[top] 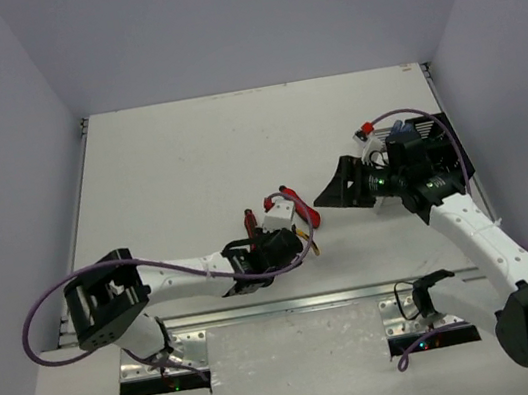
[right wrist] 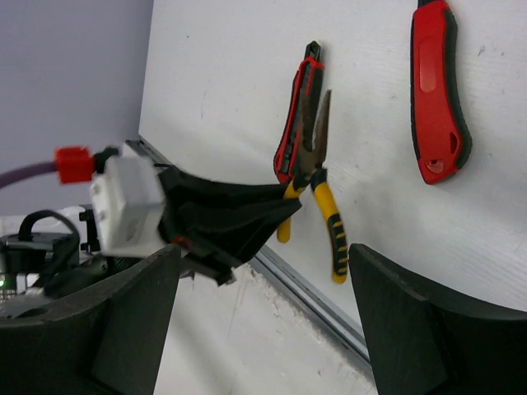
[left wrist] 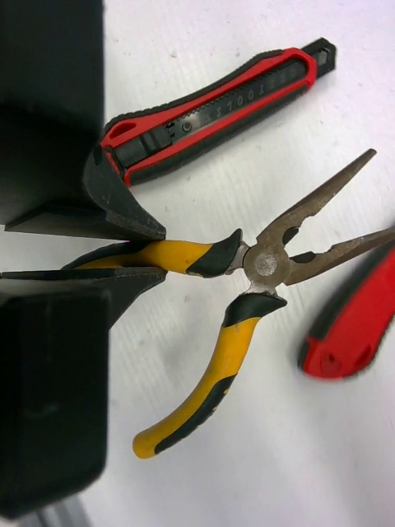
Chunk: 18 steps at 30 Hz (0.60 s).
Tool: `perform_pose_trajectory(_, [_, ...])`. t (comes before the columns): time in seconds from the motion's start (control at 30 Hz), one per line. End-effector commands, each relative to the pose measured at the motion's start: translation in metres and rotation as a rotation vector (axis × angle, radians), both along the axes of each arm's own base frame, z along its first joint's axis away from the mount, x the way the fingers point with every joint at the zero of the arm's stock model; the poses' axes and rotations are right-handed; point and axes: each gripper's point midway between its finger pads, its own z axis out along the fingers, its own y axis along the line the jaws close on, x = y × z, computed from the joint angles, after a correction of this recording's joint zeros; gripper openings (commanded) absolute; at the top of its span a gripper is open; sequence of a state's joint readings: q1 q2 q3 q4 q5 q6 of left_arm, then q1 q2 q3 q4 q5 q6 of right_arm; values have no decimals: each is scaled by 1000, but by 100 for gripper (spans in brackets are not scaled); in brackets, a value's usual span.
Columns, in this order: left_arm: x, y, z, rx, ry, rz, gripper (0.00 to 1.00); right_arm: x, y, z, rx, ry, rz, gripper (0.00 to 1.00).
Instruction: Sort the tools into containers
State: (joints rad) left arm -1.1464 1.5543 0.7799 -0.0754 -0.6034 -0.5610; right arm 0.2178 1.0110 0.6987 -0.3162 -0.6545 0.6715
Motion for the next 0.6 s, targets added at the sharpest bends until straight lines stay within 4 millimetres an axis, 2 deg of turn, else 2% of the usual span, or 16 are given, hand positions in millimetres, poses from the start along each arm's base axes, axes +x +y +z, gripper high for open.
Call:
perform_pose_trajectory(0.0, [4, -29, 83, -253, -268, -65, 0, 11, 10, 6, 24, -34, 57, 81])
perform_pose_trajectory(0.13, [-12, -22, 119, -399, -369, -150, 0, 2, 26, -6, 42, -4, 98, 79])
perform_pose_trajectory(0.3, [-26, -32, 139, -480, -419, -276, 0, -11, 58, -5, 56, -28, 187, 79])
perform_pose_trajectory(0.43, [-30, -41, 145, -493, -419, -319, 0, -7, 69, 7, 82, -72, 176, 76])
perform_pose_trajectory(0.5, [-32, -44, 150, -514, -420, -335, 0, -4, 71, 13, 88, -93, 160, 69])
perform_pose_trajectory(0.57, [-35, -47, 155, -531, -421, -352, 0, -1, 73, 18, 99, -107, 151, 53])
